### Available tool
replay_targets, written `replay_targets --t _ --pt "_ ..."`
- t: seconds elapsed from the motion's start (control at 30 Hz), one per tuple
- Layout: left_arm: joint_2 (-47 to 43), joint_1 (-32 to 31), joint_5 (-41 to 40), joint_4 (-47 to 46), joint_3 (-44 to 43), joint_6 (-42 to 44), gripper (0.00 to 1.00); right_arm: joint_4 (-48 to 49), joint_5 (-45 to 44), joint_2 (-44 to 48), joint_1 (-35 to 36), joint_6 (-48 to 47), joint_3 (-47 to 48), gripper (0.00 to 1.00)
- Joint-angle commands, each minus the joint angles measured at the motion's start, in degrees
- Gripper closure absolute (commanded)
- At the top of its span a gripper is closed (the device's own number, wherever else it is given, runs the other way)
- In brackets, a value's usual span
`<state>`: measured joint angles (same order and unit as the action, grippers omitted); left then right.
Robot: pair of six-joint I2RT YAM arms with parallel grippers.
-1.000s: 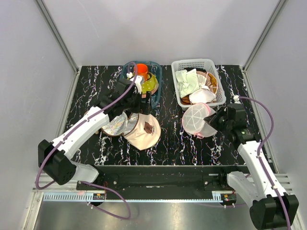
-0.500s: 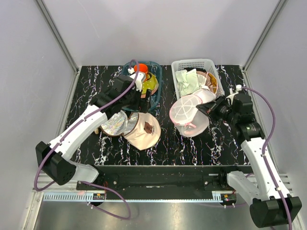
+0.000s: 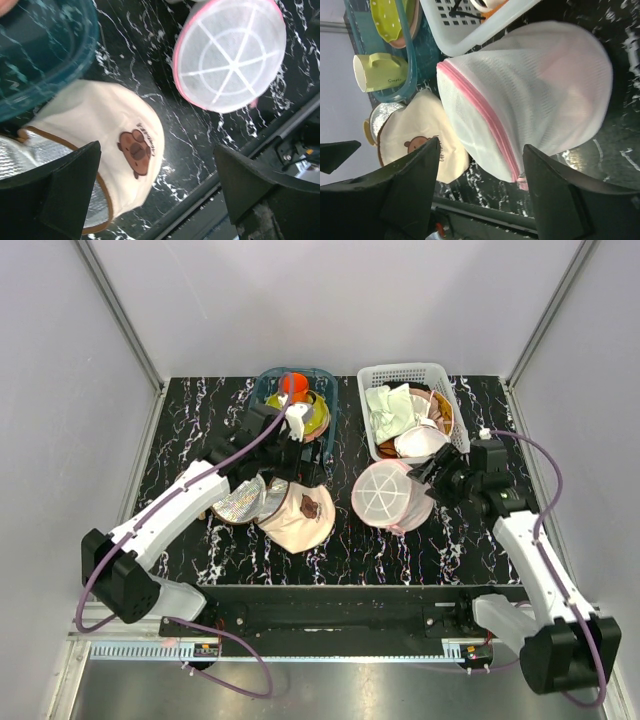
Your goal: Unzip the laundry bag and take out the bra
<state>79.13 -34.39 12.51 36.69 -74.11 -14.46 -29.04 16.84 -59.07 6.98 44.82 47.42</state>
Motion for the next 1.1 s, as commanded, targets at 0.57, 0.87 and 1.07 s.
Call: replay_targets --t 0.57,0.87,1.07 --pt "6.0 -2.2 7.6 -8.5 0.5 -9.6 0.01 10.6 8.1 0.0 3.0 -5.2 -9.0 0.39" --pt "5.9 -2.3 7.3 -9.0 1.8 -11.8 0.01 14.5 10.3 0.1 4.5 0.7 -6.9 1.0" --pt "5.9 -1.9 2.4 -3.6 0.5 -8.2 0.01 26.7 21.7 3.0 4.4 12.8 -7.0 1.0"
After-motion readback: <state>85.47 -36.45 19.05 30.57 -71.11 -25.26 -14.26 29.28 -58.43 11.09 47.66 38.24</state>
